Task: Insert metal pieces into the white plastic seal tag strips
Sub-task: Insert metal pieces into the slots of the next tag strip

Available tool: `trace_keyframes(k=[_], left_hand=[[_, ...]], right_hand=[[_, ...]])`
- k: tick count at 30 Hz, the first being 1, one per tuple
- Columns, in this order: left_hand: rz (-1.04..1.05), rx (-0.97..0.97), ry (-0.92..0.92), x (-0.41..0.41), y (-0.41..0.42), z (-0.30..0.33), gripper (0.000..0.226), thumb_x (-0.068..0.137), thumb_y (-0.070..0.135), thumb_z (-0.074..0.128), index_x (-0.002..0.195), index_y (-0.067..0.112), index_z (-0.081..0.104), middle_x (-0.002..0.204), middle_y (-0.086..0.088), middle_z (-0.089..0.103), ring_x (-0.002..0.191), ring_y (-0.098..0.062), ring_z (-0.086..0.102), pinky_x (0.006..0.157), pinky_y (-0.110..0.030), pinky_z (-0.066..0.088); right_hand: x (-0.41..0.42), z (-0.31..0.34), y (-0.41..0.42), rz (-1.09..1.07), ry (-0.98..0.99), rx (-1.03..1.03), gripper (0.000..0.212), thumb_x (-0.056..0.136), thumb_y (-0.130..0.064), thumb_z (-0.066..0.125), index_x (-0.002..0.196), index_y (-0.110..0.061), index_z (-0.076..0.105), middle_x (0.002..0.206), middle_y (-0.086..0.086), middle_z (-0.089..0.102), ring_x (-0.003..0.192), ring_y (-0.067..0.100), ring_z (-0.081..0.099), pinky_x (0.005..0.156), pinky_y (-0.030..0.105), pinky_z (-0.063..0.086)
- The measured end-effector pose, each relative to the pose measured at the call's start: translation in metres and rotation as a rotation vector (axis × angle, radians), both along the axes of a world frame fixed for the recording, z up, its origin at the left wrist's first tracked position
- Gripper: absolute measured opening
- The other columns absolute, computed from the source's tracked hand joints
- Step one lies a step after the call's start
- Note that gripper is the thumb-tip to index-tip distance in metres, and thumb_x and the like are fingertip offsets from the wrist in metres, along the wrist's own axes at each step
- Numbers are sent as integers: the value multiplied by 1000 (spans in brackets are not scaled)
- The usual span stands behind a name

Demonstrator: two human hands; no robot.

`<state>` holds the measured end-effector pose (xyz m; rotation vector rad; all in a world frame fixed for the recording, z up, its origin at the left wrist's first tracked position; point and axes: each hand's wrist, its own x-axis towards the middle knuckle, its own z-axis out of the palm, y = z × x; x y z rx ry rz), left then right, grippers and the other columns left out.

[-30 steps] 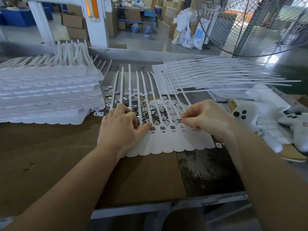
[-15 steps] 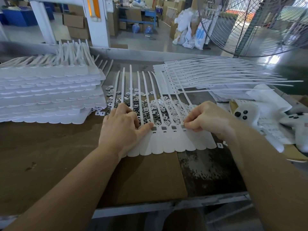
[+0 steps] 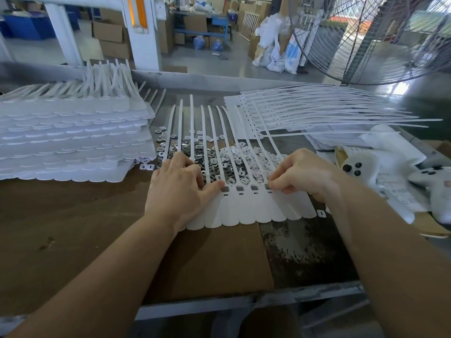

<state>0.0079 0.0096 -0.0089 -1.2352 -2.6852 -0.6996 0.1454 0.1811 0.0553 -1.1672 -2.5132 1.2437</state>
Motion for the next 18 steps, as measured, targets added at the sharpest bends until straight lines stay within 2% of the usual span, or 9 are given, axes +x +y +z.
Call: trace_keyframes(k=[3,7,13,18], left_hand=[[-2,-2,1,0,0,0,41,73,72,40,61,32,41,98,9,35,107,-16,43,95,-34,31],[-3,-3,8,0,0,0,43,74,72,40,63,31,44,99,10,35,107,-16,43,95,-34,31],[0,-8,17,-2,1,-2,46,75,72,40,66,28,49,99,9,35,106,-17,43,93,-33,31],[1,0,20,-2,1,-2,47,71,74,36,65,29,47,98,10,35,106,-16,42,91,-33,30]], right_hand=[[0,0,0,-6,-17,2,6,72,-4,76,75,-5,71,80,8,70,63,13,63,60,17,55],[0,-1,1,-13,-3,-3,12,70,-4,78,76,-5,68,79,7,69,63,11,63,53,14,53],[2,1,5,-32,26,-77,11,70,-5,79,72,-8,69,71,3,70,62,9,65,54,15,51],[0,0,4,-27,30,-43,9,72,-3,77,73,-8,69,70,4,69,63,10,65,55,16,54]])
